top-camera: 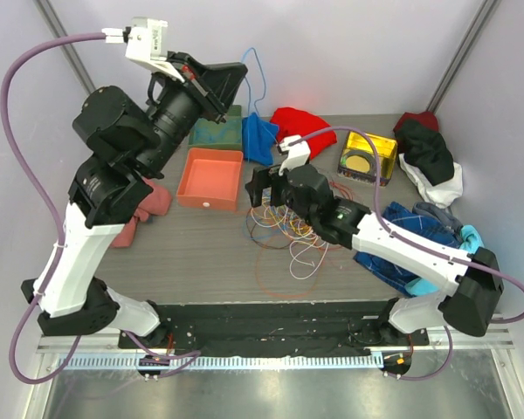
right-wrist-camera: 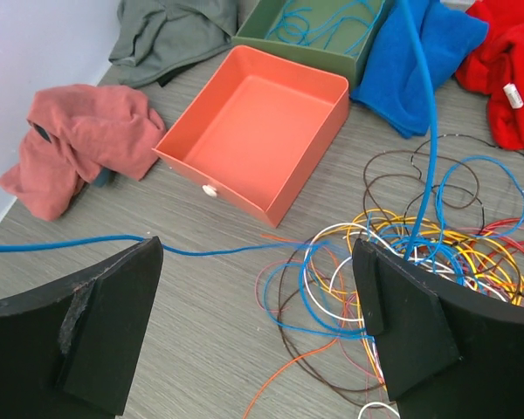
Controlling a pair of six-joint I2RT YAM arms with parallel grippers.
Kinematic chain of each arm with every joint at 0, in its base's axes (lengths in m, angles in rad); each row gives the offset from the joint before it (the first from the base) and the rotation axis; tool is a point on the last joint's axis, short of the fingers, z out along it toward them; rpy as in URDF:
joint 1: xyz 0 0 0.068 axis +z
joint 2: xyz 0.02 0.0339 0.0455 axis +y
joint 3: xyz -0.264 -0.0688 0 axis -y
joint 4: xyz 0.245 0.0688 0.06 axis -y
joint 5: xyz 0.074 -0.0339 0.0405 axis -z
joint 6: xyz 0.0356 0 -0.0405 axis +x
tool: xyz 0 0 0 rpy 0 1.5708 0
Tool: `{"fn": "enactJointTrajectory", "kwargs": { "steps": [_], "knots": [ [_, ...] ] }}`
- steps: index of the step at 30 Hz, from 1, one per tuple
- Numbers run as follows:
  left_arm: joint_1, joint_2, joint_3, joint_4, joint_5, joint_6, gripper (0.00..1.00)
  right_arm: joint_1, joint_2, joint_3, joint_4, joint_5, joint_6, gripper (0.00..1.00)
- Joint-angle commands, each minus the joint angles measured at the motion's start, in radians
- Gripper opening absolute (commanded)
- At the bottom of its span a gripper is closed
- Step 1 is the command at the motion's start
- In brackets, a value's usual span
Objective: Untangle the cables
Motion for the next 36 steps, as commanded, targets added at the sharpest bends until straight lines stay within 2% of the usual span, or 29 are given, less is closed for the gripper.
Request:
{"fn": "enactJointTrajectory", "kwargs": {
  "steps": [1, 6, 12, 17, 23, 36],
  "knots": [
    [0.001, -0.012, 0.003, 0.013, -0.071, 0.002, 0.00, 0.007, -0.093, 0.008, 0.015, 0.003, 0.003, 1.00],
    [0.001, 0.024, 0.034, -0.013, -0.134, 0.009, 0.00, 0.010, -0.182, -0.050, 0.037, -0.056, 0.006, 1.00],
    [0.002, 0.039, 0.054, -0.008, -0.118, -0.009, 0.00, 0.010, -0.260, -0.102, 0.041, -0.044, -0.034, 1.00],
    [0.001, 0.039, 0.075, -0.010, -0.072, -0.029, 0.00, 0.010, -0.226, -0.141, 0.063, -0.056, -0.089, 1.00],
    [0.001, 0.050, 0.107, -0.025, -0.054, -0.040, 0.00, 0.008, -0.220, -0.280, 0.314, -0.122, -0.123, 1.00],
    [-0.001, 0.056, 0.123, -0.025, -0.025, -0.066, 0.00, 0.010, -0.113, -0.241, 0.356, -0.235, -0.092, 1.00]
  ]
}}
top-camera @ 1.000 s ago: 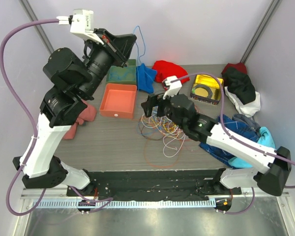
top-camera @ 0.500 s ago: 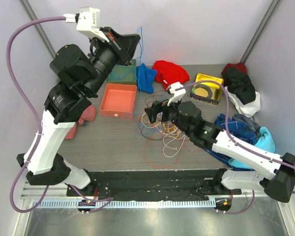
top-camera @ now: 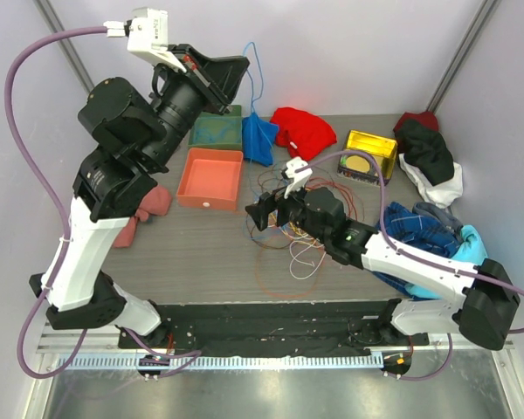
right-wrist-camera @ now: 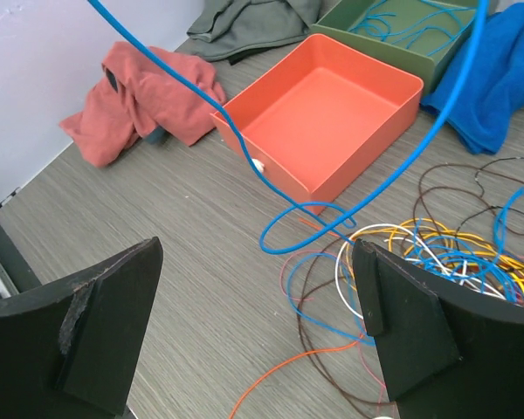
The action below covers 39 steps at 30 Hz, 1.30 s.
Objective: Untangle the cables
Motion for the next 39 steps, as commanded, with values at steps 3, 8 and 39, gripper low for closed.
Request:
{"fn": "enactJointTrajectory", "kwargs": {
  "steps": [3, 8, 39],
  "knots": [
    [-0.001, 0.003, 0.033, 0.015, 0.039, -0.022, 0.00, 0.005, 0.059, 0.055, 0.107, -0.039, 0.021, 1.00],
    [-0.001, -0.007, 0.023, 0.015, 0.057, -0.039, 0.00, 0.000, 0.133, 0.072, 0.143, 0.004, 0.034, 1.00],
    [0.001, -0.140, -0.329, 0.015, -0.309, 0.043, 0.00, -0.009, -0.043, 0.237, -0.315, 0.244, 0.111, 0.01]
  ]
}}
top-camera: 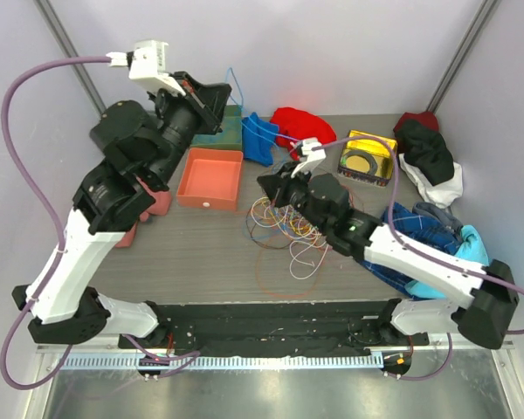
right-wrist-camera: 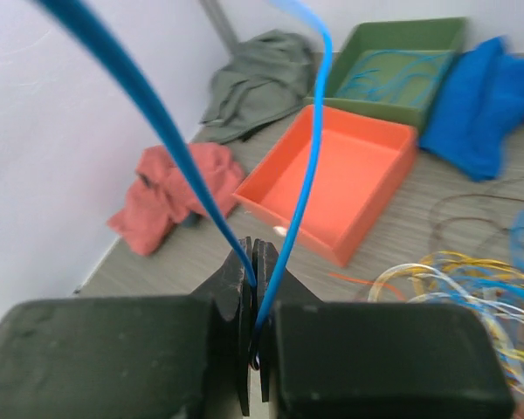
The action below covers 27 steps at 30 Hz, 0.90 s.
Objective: Untangle the cables
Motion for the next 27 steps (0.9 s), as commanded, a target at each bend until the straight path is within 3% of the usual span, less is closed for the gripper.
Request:
{"fn": "enactJointTrajectory", "kwargs": {
  "steps": [1, 5, 10, 14, 17, 18, 21, 27],
  "knots": [
    [0.001, -0.004, -0.108, 0.008, -0.181, 0.028, 0.00, 0.000, -0.090, 0.134, -0.381, 0.185, -0.100, 0.01],
    [0.010, -0.021, -0.290, -0.014, -0.226, -0.044, 0.00, -0.002, -0.128, 0.221, -0.504, 0.275, -0.149, 0.01],
    [0.044, -0.061, -0.476, 0.000, -0.111, -0.206, 0.01, -0.002, -0.108, 0.266, -0.539, 0.278, -0.166, 0.01],
    [0.045, -0.126, -0.686, 0.197, 0.045, -0.285, 0.08, 0.000, -0.085, 0.274, -0.542, 0.252, -0.137, 0.01],
    [0.045, -0.188, -0.856, 0.387, 0.182, -0.315, 0.28, 0.000, -0.078, 0.272, -0.536, 0.234, -0.117, 0.01],
    [0.047, -0.205, -0.908, 0.443, 0.214, -0.319, 0.51, -0.002, -0.078, 0.272, -0.535, 0.229, -0.114, 0.01],
    [0.045, -0.255, -1.060, 0.653, 0.323, -0.342, 0.76, -0.002, -0.081, 0.274, -0.527, 0.216, -0.091, 0.01],
    [0.042, -0.271, -1.218, 0.894, 0.447, -0.375, 0.83, -0.005, -0.084, 0.292, -0.509, 0.173, -0.037, 0.01]
  ]
}}
